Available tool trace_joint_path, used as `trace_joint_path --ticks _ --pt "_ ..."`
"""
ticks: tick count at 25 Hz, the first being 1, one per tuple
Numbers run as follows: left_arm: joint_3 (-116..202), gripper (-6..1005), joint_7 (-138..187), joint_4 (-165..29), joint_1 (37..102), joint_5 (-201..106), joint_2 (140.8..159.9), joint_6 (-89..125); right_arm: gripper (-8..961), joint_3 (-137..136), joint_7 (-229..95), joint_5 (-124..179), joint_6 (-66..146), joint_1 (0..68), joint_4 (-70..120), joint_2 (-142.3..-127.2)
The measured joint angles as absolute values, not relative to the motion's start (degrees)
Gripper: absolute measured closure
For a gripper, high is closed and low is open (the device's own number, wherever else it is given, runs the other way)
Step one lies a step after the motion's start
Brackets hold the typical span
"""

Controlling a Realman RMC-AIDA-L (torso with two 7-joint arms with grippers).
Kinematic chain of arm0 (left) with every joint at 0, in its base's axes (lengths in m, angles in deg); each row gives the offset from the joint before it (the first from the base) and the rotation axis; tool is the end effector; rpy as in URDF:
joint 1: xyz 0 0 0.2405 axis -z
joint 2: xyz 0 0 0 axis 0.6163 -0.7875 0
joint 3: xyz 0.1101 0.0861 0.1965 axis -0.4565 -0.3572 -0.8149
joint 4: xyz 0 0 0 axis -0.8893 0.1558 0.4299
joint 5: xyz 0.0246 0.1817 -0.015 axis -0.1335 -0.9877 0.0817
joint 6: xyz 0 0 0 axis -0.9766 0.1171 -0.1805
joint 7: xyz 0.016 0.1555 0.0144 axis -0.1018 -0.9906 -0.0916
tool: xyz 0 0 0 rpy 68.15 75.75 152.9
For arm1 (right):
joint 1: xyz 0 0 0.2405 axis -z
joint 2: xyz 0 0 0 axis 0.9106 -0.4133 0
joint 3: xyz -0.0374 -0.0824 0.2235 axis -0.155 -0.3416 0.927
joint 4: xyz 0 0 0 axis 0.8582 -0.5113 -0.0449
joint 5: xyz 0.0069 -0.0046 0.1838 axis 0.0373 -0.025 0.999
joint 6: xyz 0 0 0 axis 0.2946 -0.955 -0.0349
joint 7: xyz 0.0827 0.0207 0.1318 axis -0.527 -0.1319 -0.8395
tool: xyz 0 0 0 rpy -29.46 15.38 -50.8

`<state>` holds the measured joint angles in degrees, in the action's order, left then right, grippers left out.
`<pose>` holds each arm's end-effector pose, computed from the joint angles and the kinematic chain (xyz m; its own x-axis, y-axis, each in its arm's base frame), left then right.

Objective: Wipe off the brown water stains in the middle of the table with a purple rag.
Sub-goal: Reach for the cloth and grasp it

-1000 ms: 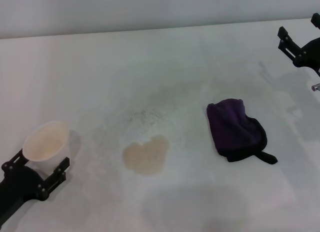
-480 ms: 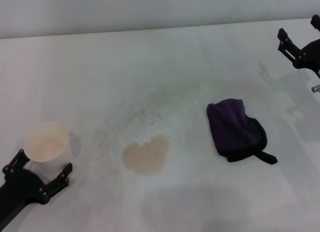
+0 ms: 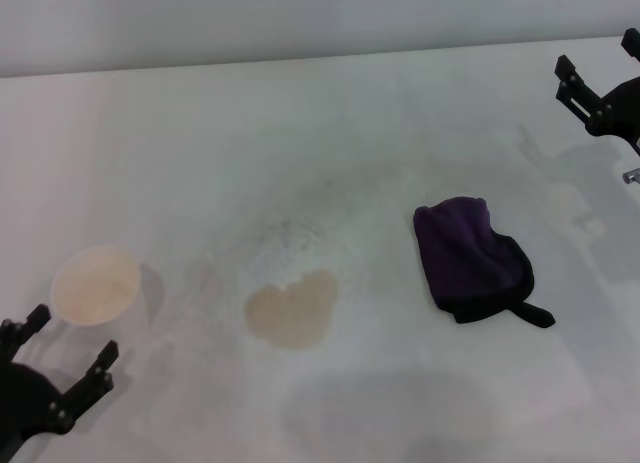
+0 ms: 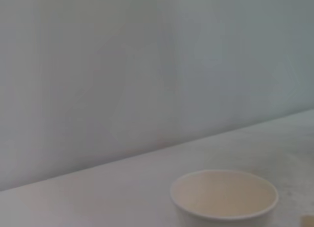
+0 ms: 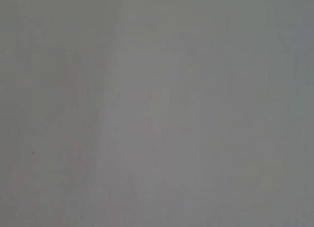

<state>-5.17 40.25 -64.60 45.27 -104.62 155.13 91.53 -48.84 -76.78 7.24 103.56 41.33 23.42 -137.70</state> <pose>-0.3284 0.1893 -0.0402 0.8063 0.1025 0.5825 0.5321 -0.5558 -0.6387 0.3227 0.3155 0.0396 0.8096 0.0621 -0.5837 -0.5633 -0.1976 -0.8023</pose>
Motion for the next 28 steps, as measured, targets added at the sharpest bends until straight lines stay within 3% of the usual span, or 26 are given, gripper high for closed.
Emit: trace_joint_path --ticks 11,21,24,28 --pt "-5.2 106 36.2 -68.8 41.9 -95.4 155.22 94.9 84 -48.2 -77.3 8.0 103.7 41.4 23.4 -137.78" --pt "-5.0 107 35.7 -70.9 42.4 -78.9 155.06 97.3 84 -53.3 -97.5 6.7 97.6 41.3 28.9 -137.28" --pt "-4.9 107 35.7 -71.0 43.0 -74.9 154.95 97.4 84 -59.8 -108.2 6.3 94.5 41.7 33.7 -136.45" --pt "-4.9 107 35.6 -70.7 44.5 -70.6 154.82 97.5 84 -67.6 -123.1 1.3 90.6 42.1 40.7 -133.95"
